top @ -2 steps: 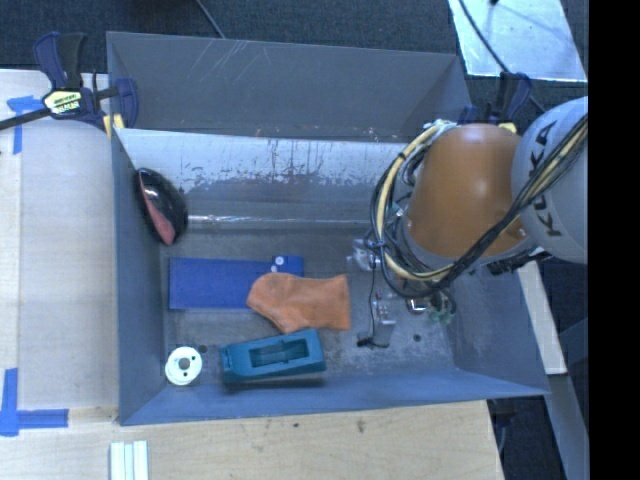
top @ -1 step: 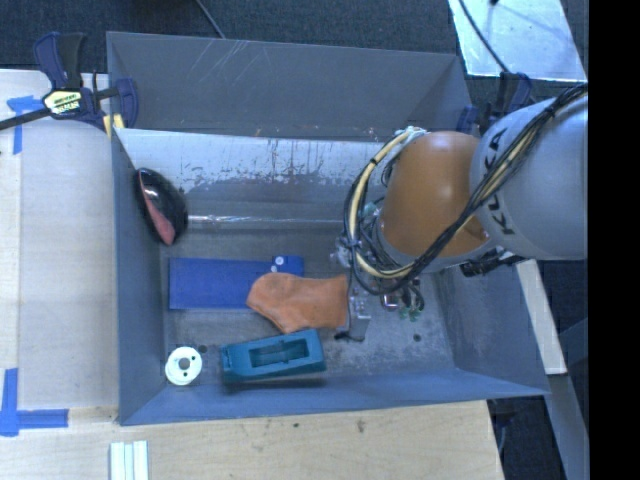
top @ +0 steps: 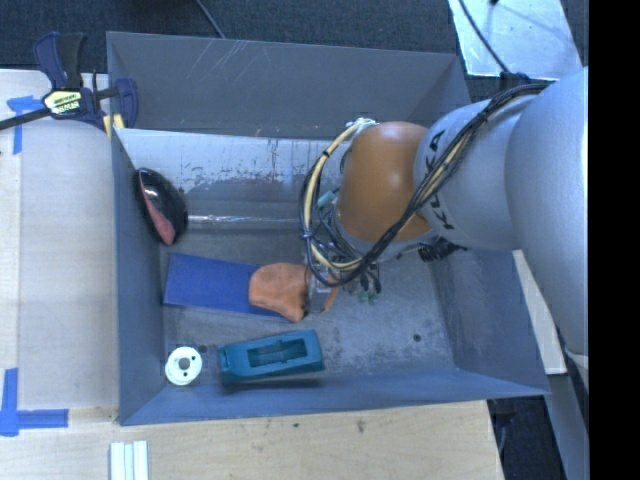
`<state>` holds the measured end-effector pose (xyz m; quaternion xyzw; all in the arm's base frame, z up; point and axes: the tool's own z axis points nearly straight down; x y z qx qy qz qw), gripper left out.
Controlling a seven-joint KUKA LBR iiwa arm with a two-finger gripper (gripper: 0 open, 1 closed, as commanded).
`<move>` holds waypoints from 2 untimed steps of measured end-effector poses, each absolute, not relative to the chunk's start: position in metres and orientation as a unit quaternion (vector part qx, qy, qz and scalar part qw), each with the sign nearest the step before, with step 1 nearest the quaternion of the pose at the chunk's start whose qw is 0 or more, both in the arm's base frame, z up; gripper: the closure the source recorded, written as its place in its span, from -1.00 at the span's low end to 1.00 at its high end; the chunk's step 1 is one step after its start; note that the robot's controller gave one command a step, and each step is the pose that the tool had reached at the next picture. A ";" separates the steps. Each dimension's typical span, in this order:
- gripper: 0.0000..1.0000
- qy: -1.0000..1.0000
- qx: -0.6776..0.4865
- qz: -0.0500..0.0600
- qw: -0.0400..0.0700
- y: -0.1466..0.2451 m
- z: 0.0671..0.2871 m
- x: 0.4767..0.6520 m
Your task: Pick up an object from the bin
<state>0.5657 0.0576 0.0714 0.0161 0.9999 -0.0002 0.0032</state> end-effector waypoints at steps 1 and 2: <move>1.00 1.000 0.016 0.000 0.003 0.058 0.071 0.566; 1.00 1.000 0.009 0.001 0.004 0.080 0.241 0.583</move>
Offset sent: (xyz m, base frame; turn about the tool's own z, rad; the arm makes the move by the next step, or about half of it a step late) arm 0.0150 0.0227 0.1668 -0.0117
